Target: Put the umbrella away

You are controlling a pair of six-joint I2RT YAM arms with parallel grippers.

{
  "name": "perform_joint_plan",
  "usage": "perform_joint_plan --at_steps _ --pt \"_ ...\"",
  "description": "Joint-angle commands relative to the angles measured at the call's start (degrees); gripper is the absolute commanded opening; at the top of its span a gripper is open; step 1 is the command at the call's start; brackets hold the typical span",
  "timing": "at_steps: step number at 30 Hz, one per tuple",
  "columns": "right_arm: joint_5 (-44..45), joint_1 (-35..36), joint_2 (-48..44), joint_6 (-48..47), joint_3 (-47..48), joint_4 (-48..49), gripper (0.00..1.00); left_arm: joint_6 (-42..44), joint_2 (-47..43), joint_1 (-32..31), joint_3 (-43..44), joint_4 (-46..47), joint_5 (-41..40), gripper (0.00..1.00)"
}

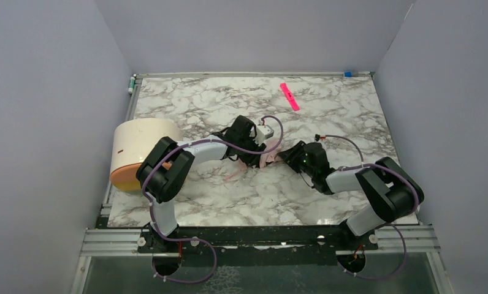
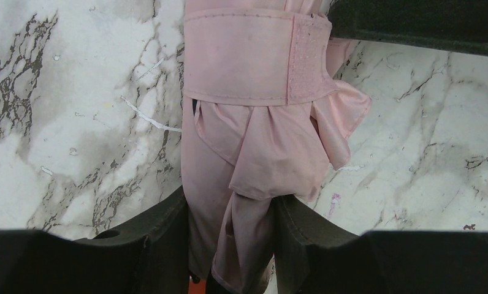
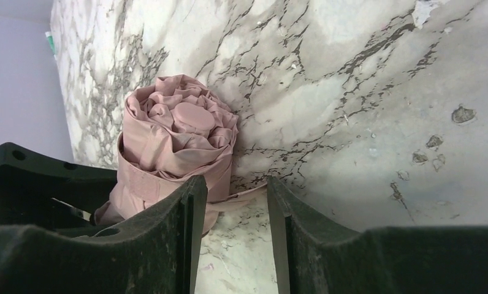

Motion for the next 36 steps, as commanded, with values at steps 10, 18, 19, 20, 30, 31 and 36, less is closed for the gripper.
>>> perform_joint_plan --at_steps 10,18,19,20,30,31,36 --pt "-11.3 -0.2 2.5 -10.3 -0.5 -1.1 0.46 1.8 5.1 0.3 -2.6 -8.9 -7.3 0.0" --pt "-21.5 -0.2 5.2 -11.6 -0.8 3.4 0.47 1.9 5.3 0.3 -2.3 -8.9 -7.2 0.0" --pt "-21.5 -0.2 5.7 -11.5 -0.8 3.7 0.46 1.9 5.3 0.3 -2.3 -8.9 -7.2 0.0" --pt "-21.5 -0.1 6.1 -11.5 -0.8 4.0 0.46 1.9 5.3 0.3 -2.3 -8.9 -7.2 0.0" --pt "-11.9 -0.2 5.3 -11.6 -0.6 0.3 0.48 2.0 5.2 0.3 -2.4 -9.1 -7.2 0.0" --pt "-10.6 -0.1 4.9 -11.2 -0.6 0.1 0.48 2.0 5.2 0.3 -2.4 -9.1 -7.2 0.0" --pt "-8.4 -0.2 4.4 -7.5 -0.8 -0.1 0.5 2.1 5.3 0.3 -2.3 -9.1 -7.1 0.0"
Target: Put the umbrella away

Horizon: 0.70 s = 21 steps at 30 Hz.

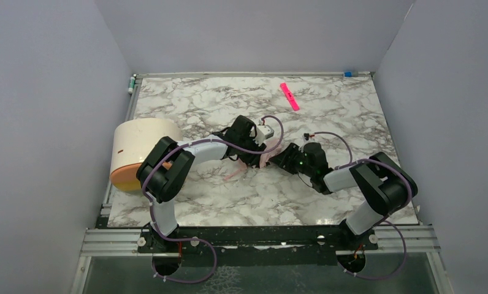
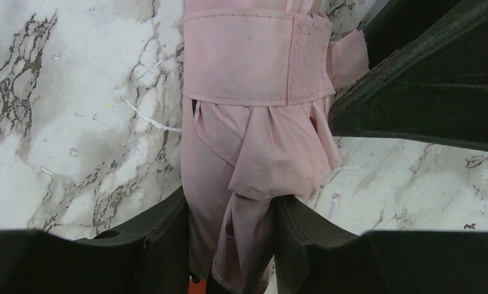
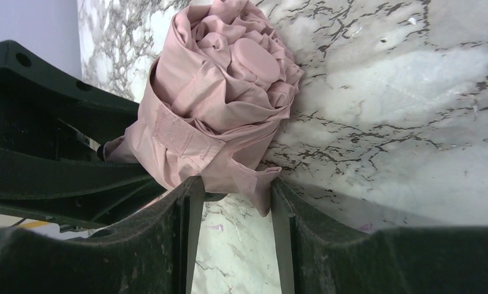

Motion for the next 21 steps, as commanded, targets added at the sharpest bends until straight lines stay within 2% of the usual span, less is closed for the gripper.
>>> perform_joint_plan --at_steps 1,13,21 --pt "6.7 -0.1 0.6 3.1 -1.2 -6.0 0.51 1.9 5.2 0.3 -2.7 -8.7 -7.1 0.0" --pt "6.9 -0.1 2.3 15.8 -6.3 3.5 0.51 2.0 5.1 0.3 -2.9 -8.7 -7.2 0.0" --pt "4.7 -0.1 2.0 15.6 -7.5 4.2 0.44 2.0 5.5 0.3 -2.7 -8.9 -7.0 0.0"
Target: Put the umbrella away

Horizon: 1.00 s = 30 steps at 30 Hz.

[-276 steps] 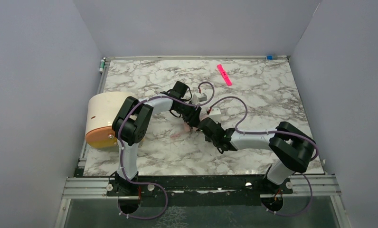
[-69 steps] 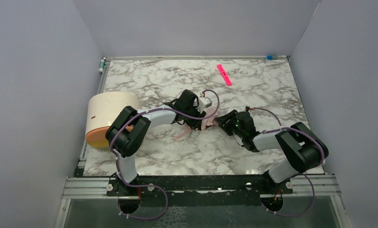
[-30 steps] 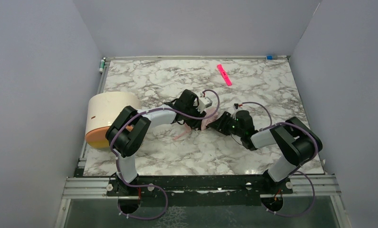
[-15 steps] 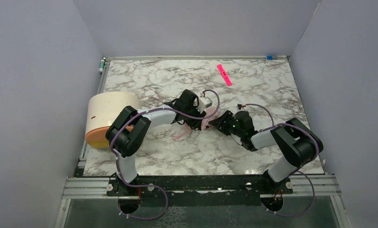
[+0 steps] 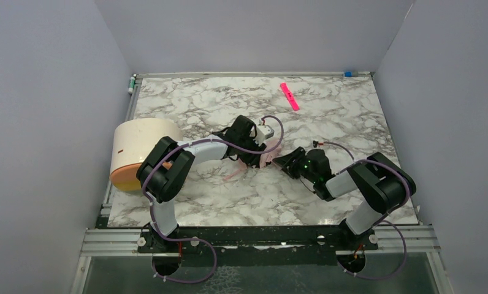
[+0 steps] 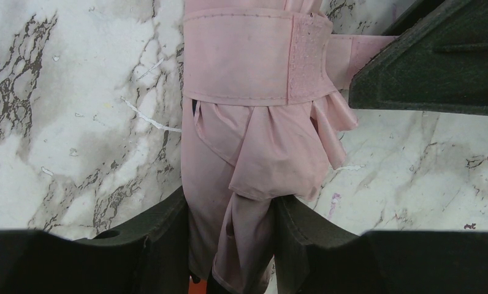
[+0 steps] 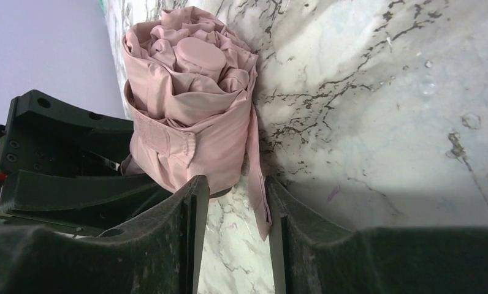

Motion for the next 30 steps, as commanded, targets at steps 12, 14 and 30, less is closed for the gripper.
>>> perform_joint_plan --at_steps 12,14,30 --pt "3.1 -0.1 -3.5 -2.0 -5.8 -2.9 0.11 2.0 5.5 0.2 -2.7 -8.8 -7.2 0.0" --pt "3.5 -0.1 -3.4 -2.3 -6.1 -1.1 0.05 2.0 5.5 0.1 -2.8 -8.8 -7.2 0.0" --pt "0.2 -0.1 -12.0 -10.2 -9.9 11.4 0.0 1.6 5.8 -0.1 -2.6 -9.0 -9.3 0.0"
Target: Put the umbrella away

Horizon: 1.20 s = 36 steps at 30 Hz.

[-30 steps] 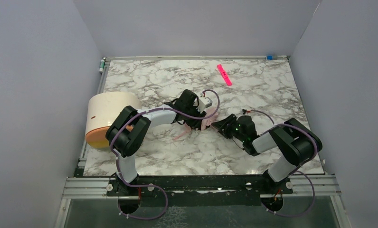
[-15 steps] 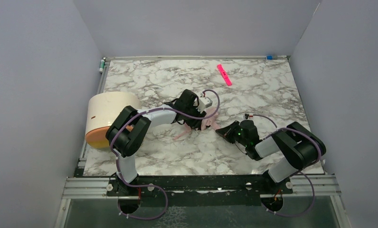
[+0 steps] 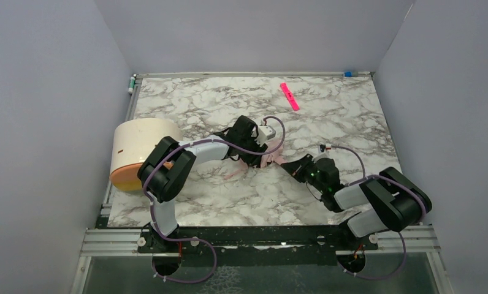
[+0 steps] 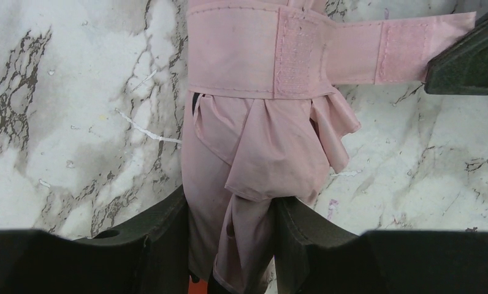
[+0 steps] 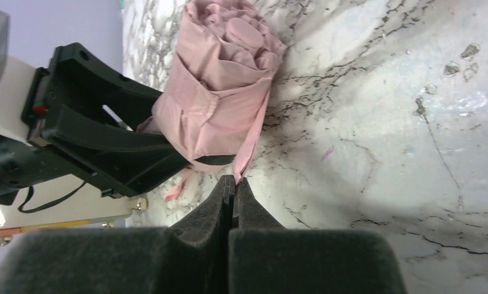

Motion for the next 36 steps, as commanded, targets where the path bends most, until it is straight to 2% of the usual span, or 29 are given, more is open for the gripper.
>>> perform_joint_plan --at_steps 1,5,13,21,36 --pt "-2.2 -0.1 -3.3 -3.2 -1.7 7.4 0.0 1.1 5.6 0.2 -2.7 -9.0 -9.2 0.0" --pt "-3.8 -0.1 -5.4 -3.6 -2.1 10.3 0.0 1.0 5.7 0.2 -2.7 -9.2 -9.6 0.0" --pt "-5.6 -0.1 -8.6 -4.8 0.4 9.9 0.0 1.5 6.0 -0.2 -2.7 -9.5 -10.4 0.0" --pt "-6.4 -0.1 -3.3 -4.7 6.7 10.3 0.0 2.5 5.8 -0.9 -3.0 -9.6 -10.4 0.0" --pt "-6.0 -0.1 4.5 -3.7 14.4 2.7 0.0 3.4 5.9 -1.4 -3.1 -9.7 -10.3 0.0"
